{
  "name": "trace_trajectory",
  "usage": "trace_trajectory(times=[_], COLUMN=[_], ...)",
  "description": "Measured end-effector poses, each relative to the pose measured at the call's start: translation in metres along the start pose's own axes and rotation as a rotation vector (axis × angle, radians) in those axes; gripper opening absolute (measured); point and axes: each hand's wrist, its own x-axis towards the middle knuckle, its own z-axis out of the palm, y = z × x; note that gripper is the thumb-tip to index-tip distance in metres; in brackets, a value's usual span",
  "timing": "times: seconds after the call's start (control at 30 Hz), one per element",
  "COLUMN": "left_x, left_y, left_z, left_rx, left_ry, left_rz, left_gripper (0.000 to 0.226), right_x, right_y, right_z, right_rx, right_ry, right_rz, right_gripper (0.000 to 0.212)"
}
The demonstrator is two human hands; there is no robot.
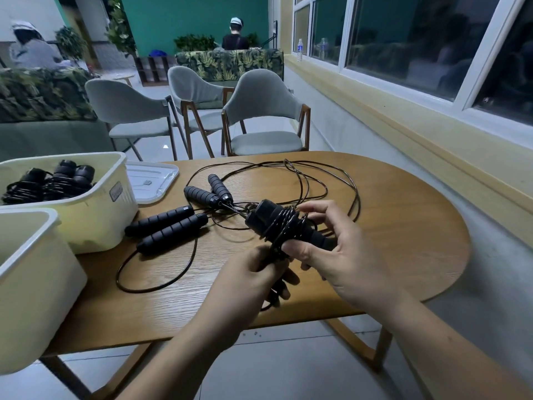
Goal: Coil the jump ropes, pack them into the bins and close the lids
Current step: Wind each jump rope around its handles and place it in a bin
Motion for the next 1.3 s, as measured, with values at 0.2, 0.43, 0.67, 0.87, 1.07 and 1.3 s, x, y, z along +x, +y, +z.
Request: trace_trajectory(times=[0.2, 0.43, 0.67, 0.87, 1.07, 1.3], left_x=[0.001, -0.007, -0.006, -0.005, 0.002, 0.005], left_y=[0.007, 0.021, 0.018, 0.019, 0.019, 0.032], left_z=[-0.01, -0.007, -0.01, -0.011, -0.019, -0.04], left_rx=[-0.184, -0.265, -0.093, -0.072, -0.072, -0.002], left_ry=[0.092, 0.186, 0.257, 0.361, 0.417, 0.391], left_rz=[-0.006, 0.16, 0.306, 0.344, 0.322, 0.181], left_gripper=[0.011, 0.021, 0.011, 0.014, 0.027, 0.066], right_x=[0.003, 0.004, 0.001, -0.005, -0.009, -0.008], right_y=[0.006, 0.006, 0.008, 0.009, 0.004, -0.01], right_z=[-0.002, 0.008, 0.025, 0.036, 0.042, 0.045], right_rx=[-0.107, 0.162, 0.268, 0.334, 0.407, 0.48], right_ry=[0.074, 0.024, -0.051, -0.127, -0.189, -0.252], right_rz=[-0.054, 0.131, 0.173, 0.165, 0.167, 0.165], right_gripper=[0.051, 0.053, 0.045, 0.038, 0.037, 0.04])
